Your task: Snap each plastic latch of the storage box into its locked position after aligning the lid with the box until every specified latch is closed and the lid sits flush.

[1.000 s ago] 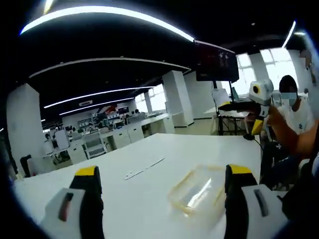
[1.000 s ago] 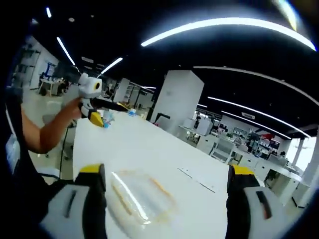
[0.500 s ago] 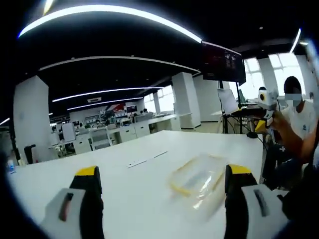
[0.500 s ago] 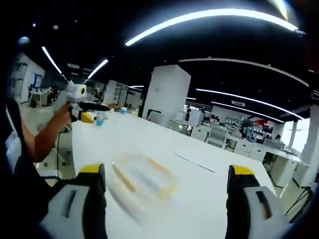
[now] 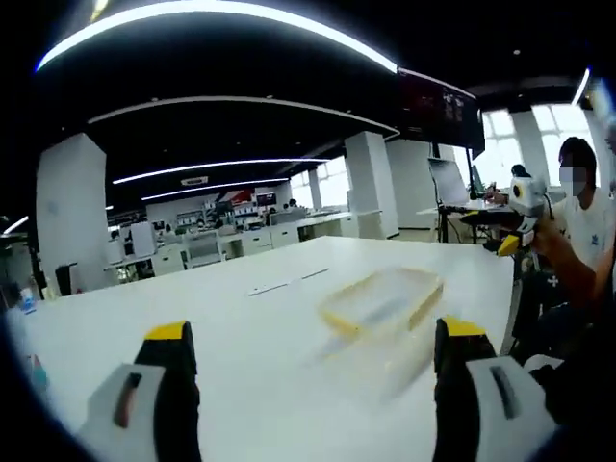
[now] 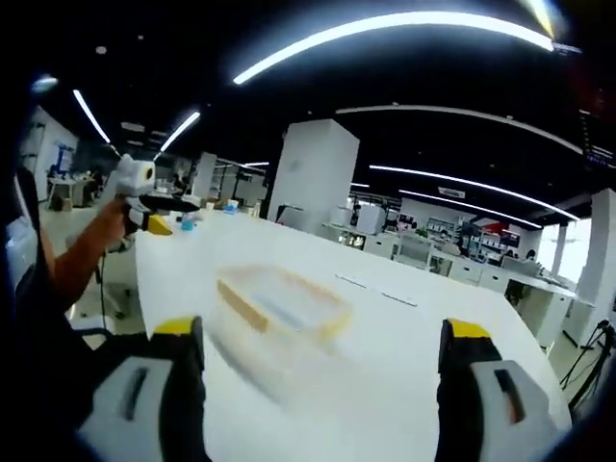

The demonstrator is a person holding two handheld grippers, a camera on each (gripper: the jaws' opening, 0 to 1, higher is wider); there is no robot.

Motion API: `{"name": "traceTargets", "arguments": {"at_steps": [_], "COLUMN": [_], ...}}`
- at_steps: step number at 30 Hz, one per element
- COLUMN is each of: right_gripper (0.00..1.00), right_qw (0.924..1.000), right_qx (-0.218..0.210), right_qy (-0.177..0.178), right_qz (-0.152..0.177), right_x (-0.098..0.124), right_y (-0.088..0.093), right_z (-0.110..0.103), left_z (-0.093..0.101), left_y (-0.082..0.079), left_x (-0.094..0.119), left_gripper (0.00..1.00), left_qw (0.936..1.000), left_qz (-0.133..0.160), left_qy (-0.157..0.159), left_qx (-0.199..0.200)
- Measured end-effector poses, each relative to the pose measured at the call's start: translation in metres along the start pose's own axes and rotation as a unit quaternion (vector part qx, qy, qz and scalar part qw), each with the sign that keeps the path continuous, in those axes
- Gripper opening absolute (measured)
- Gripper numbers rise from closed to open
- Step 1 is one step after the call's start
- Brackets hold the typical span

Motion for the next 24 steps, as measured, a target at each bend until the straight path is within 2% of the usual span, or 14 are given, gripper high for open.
{"name": "traceTargets", "arguments": {"at_steps": [5,7,12,17,20,24], "right_gripper": [1.0,1.0,0.99,0.99,0.97,0.98], "right_qw": [0.9999,0.9999,0.9996,0.9995,0.9985,0.9982], "right_qx": [-0.008,-0.014,-0.025,-0.024,-0.053,-0.059], "right_qy": [-0.011,-0.004,0.007,0.013,0.008,0.005], "right_qz": [0.0,0.003,0.008,0.016,0.009,0.012], "right_x": [0.001,0.001,0.001,-0.01,-0.02,-0.02], "right_y": [0.008,0.015,0.026,0.04,0.054,0.057], "right_z": [-0.001,0.0,0.001,0.013,0.022,0.018], "left_z": [0.003,0.004,0.001,-0.011,-0.019,-0.02], "left_y": [0.013,0.022,0.028,0.03,0.038,0.047], "left_x": [-0.003,-0.007,-0.011,-0.012,-0.016,-0.014], "left_gripper": [1.0,1.0,1.0,1.0,0.99,0.97], "left_qw": [0.9999,0.9995,0.9992,0.9995,0.9992,0.9987], "left_qz": [-0.002,-0.006,-0.011,-0.004,-0.002,-0.006], "left_qy": [0.008,0.019,0.019,0.006,-0.002,-0.003], "left_qx": [0.011,0.024,0.033,0.032,0.04,0.05]}}
Point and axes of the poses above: the point that each gripper's makers call its tool centre point, and the gripper's own axes: x roughly backward along the fingers, z roughly to its right, y roughly out of its underside, the point moved 9 cm from there along x, roughly backward along the fingers
